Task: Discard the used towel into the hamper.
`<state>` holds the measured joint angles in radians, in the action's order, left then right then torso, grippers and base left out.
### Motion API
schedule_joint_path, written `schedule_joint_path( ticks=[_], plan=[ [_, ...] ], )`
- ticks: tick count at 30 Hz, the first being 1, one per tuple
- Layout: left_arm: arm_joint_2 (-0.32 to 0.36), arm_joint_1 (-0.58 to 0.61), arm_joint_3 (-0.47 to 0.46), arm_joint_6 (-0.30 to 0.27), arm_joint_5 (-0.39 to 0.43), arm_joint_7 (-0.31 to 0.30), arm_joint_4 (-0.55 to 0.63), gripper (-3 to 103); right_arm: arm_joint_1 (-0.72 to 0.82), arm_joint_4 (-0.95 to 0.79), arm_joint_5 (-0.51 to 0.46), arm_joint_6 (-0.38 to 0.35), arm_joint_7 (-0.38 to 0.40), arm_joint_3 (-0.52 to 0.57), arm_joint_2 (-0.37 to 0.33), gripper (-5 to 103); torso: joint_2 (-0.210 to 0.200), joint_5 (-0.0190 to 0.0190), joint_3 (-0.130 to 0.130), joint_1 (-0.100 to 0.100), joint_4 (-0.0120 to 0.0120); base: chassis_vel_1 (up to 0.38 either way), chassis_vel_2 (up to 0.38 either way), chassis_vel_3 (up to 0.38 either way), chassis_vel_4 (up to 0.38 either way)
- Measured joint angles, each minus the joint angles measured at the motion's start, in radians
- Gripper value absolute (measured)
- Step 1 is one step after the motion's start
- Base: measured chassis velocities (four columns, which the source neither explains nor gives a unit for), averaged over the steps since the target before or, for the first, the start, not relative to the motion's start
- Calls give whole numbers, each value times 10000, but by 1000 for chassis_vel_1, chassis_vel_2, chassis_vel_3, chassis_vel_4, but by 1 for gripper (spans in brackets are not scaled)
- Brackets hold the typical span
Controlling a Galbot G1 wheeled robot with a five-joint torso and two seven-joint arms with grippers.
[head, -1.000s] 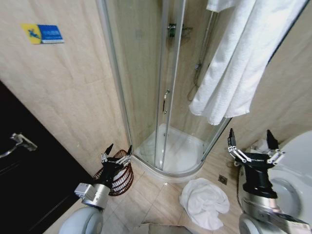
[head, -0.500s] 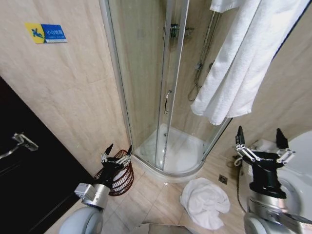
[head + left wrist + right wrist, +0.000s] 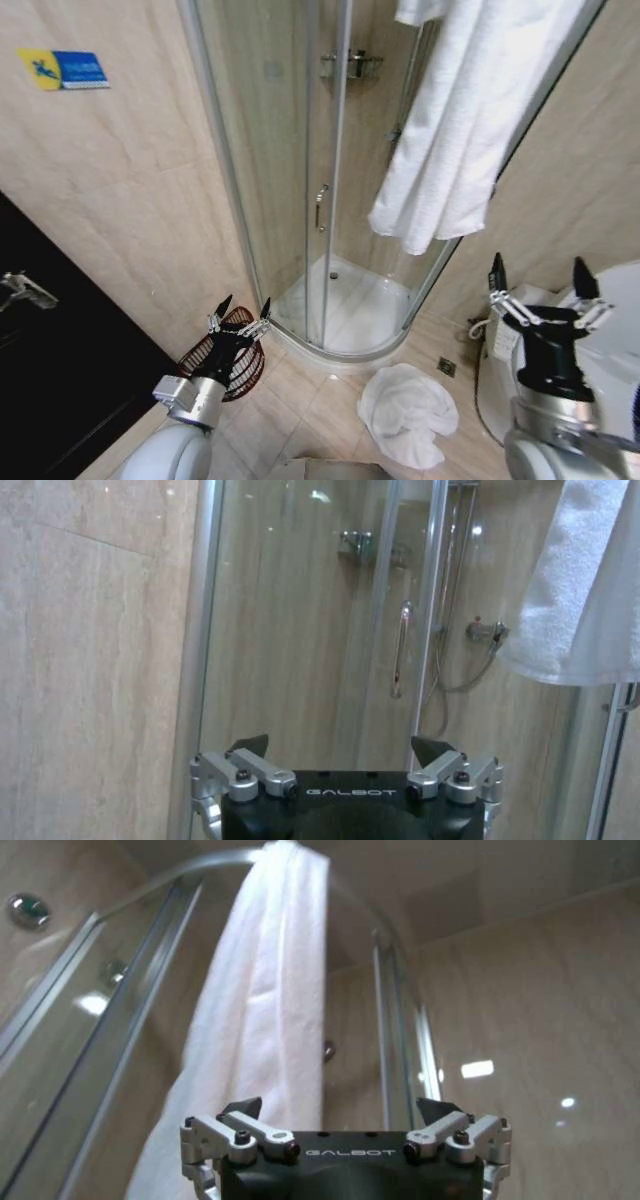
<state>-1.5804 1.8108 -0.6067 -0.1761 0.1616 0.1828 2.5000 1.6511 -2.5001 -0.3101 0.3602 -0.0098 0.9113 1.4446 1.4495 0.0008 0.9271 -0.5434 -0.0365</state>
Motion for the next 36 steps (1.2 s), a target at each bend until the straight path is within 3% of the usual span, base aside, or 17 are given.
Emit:
schedule_joint_path(
  ticks=[3, 14, 20, 28, 31, 32, 33, 35, 36],
  plan=[
    [3, 0, -3, 0, 0, -2, 0, 97, -426, -1, -395, -224, 110, 295, -229, 100, 0, -13, -1, 1, -3, -22, -9, 23, 4],
    [5, 0, -5, 0, 0, -3, 0, 97, -1402, -2, -1004, -1251, 435, 420, -1321, 100, 1, -7, -2, 4, 0, 16, 11, -34, -2],
    [4, 0, -3, 0, 0, -2, 0, 97, -2120, -3, -1670, -1670, 647, 788, -2257, 100, 1, -5, -1, 2, 3, 0, 0, 0, 0],
    [5, 1, -3, 0, 0, -3, 0, 97, -3942, 255, -3028, -2464, 1053, 1550, -4242, 100, 1, -8, -2, 3, 2, 0, 0, 0, 0],
    [4, 0, -3, 0, 0, -3, 0, 97, -4171, 364, -3159, -2527, 1088, 1552, -4427, 100, 1, -5, -2, 3, 2, 0, 0, 0, 0],
    [4, 1, -2, 0, 0, -3, 0, 97, -4722, 634, -3632, -2682, 1165, 1534, -4882, 100, 0, -3, -1, 2, 0, 0, 0, 0, 0],
    [5, 1, -3, 0, 0, -3, 0, 97, -5482, 889, -4916, -3014, 1351, 1386, -5521, 100, 0, -7, -1, 2, 0, 0, 0, 0, 0],
    [2, 1, -2, 0, 0, -3, 0, 97, -6152, 1152, -5788, -3320, 1494, 1226, -6119, 100, 0, -7, -1, 2, 1, 0, 0, 0, 0],
    [2, 1, -2, 0, 0, -3, 0, 97, -6152, 1152, -5788, -3320, 1494, 1226, -6119, 100, 0, -7, -1, 2, 1, 0, 0, 0, 0]
  ],
)
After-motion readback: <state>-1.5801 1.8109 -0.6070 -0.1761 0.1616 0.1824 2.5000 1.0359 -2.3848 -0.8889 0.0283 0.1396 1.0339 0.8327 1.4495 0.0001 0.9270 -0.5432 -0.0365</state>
